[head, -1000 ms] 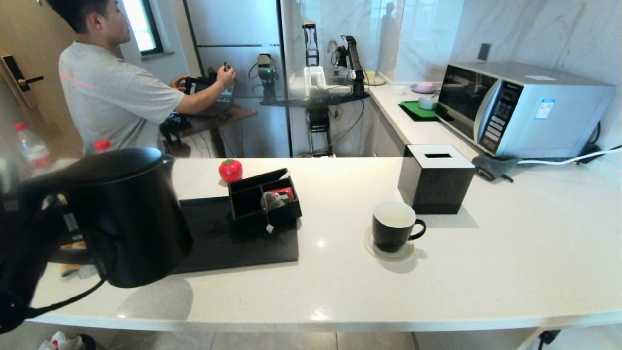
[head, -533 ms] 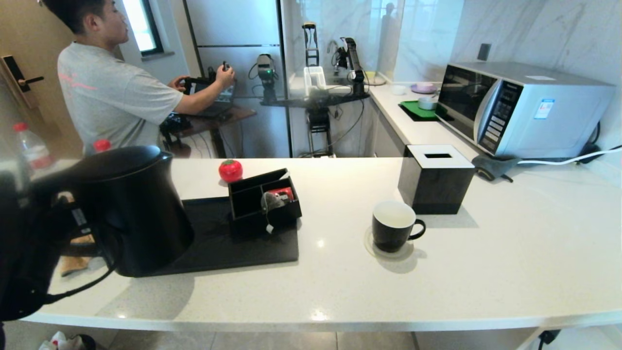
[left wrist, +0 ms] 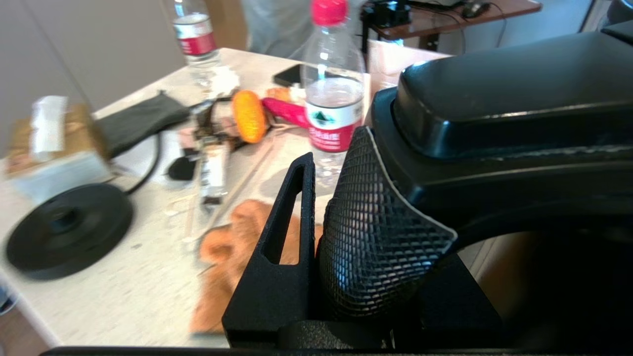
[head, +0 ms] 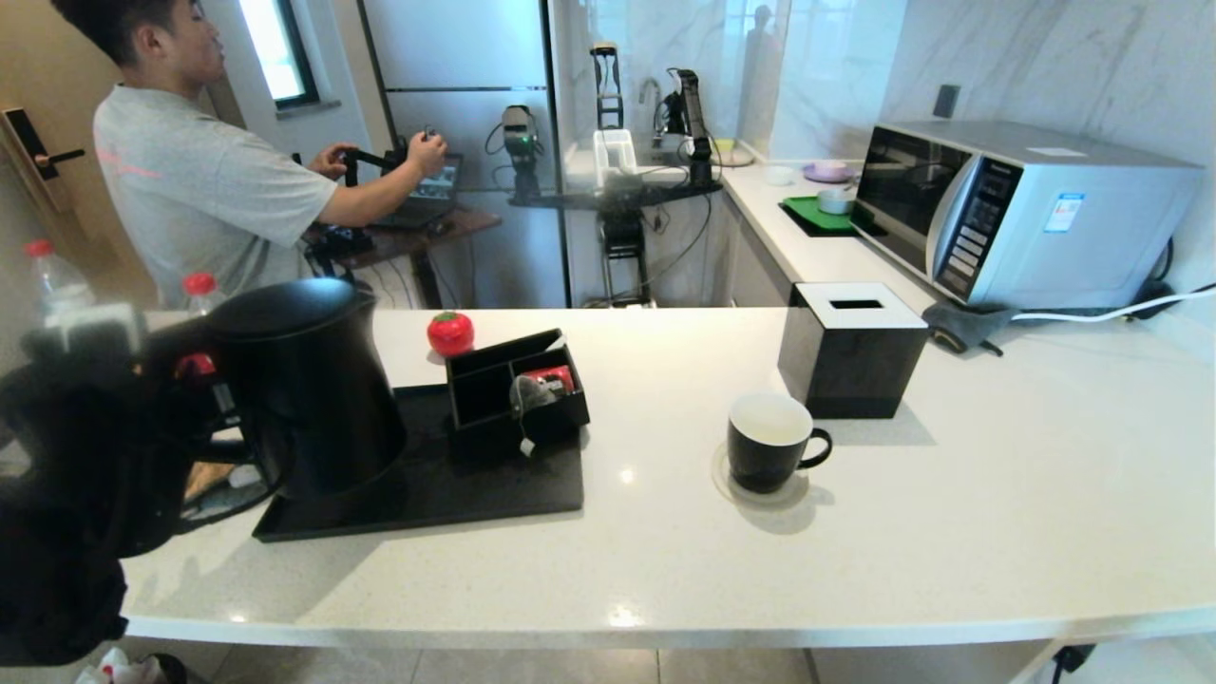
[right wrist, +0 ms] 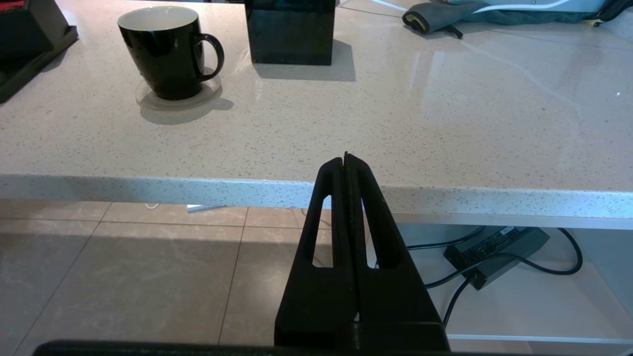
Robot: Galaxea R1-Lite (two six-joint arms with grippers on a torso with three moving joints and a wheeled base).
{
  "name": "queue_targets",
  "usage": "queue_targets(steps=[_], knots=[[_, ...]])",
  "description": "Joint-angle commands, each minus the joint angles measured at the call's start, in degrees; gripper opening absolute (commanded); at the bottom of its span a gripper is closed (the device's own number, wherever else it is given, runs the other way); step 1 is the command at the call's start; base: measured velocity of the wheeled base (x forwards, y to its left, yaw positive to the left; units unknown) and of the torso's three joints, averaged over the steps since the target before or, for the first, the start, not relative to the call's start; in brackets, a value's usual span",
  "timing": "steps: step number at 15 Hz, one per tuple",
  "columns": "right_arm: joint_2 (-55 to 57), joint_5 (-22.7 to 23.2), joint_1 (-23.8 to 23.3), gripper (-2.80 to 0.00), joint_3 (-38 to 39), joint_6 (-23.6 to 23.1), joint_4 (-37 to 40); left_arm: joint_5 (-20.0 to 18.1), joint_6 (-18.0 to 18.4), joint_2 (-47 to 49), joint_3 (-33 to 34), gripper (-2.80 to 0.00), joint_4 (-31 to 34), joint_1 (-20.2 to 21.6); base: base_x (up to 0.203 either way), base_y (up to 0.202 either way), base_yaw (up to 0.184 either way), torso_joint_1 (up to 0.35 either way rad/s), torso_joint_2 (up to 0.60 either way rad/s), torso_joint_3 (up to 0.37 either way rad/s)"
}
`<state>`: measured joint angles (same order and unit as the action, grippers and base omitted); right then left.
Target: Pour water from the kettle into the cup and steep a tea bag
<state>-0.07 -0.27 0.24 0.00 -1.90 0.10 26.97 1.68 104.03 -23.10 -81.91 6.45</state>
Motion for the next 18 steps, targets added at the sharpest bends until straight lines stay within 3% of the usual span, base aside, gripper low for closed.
queue_targets(steps=[1,9,12,18], knots=[[0.07,0.0,0.02,-2.8,0.0,-0.04,-0.01,0.01,0.13,5.09,-1.47,-2.8,-1.29,0.68,0.0,0.0,0.0,0.0,0.0,0.0],[0.07,0.0,0.02,-2.8,0.0,-0.04,-0.01,-2.28,-0.27,14.32,-7.58,-2.8,-3.06,1.57,0.0,0.0,0.0,0.0,0.0,0.0],[0.07,0.0,0.02,-2.8,0.0,-0.04,-0.01,-3.06,-0.13,18.91,-10.06,-2.8,-7.89,1.63,0.0,0.0,0.0,0.0,0.0,0.0],[0.07,0.0,0.02,-2.8,0.0,-0.04,-0.01,-3.5,-0.22,21.5,-12.24,-2.8,-8.04,1.56,0.0,0.0,0.0,0.0,0.0,0.0]])
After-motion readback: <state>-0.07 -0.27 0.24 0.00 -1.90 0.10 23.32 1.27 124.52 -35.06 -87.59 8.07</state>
